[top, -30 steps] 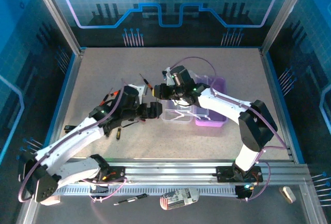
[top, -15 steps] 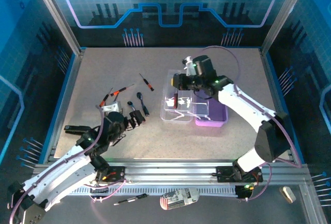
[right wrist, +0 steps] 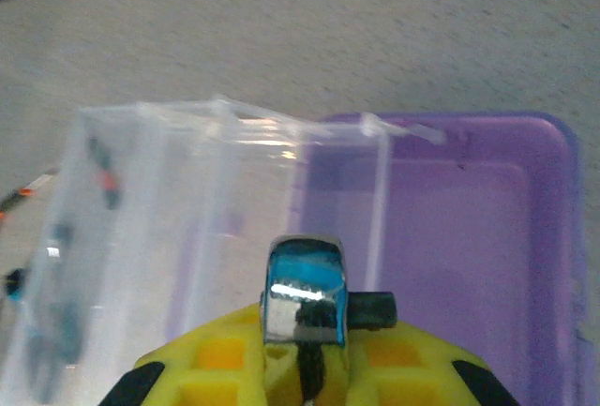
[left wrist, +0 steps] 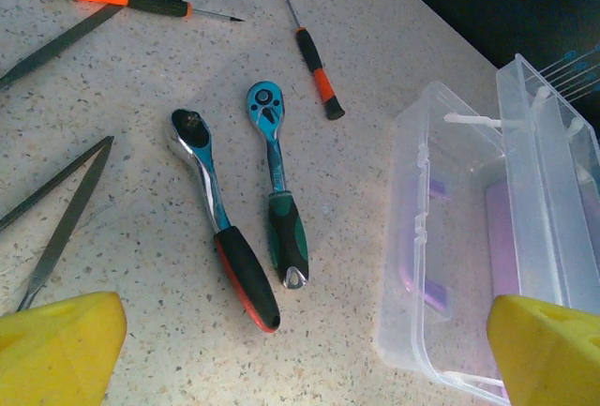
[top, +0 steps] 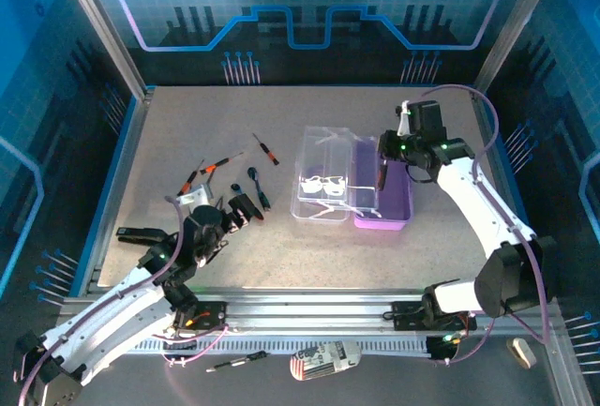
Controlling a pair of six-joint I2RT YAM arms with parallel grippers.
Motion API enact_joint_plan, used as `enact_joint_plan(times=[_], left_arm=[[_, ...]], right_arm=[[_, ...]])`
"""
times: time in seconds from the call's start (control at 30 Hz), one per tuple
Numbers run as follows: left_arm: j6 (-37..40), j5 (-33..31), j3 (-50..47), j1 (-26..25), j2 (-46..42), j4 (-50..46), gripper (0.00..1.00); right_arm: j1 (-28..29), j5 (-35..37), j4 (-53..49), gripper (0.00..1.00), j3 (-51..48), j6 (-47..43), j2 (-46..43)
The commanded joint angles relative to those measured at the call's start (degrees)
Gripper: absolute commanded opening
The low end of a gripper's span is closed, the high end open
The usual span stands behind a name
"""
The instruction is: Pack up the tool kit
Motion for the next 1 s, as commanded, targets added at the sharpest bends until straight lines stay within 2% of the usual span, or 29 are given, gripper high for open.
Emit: enact_joint_plan(times=[0.0, 0.2, 0.4, 0.77, 0.97], left_arm=[[0.8, -0.8, 1.4, 0.5, 1.0, 1.5, 0.99], [0.9, -0.4, 3.0, 0.6, 3.8, 1.4, 0.99], [1.3, -0.2, 5.9, 1.0, 6.1, -1.1, 0.99], [0.6, 0.8, 6.3, 1.7, 8.3, -0.1, 0.99], [0.1, 1.2, 6.3, 2.0, 9.2, 0.2, 0.99]], right_arm=[[-0.7, 6.6, -2.7, 0.07, -0.9, -2.4, 1.7], [-1.5, 6.3, -1.3, 0.07, -1.4, -1.3, 6.0], [-3.3, 2.4, 2.0, 0.09, -3.4, -0.7, 10.7], [-3.6, -1.3, 4.5, 0.1, -3.9, -0.7, 19.5], [-3.7, -2.4, 4.8, 0.16, -3.5, -1.0, 21.8]])
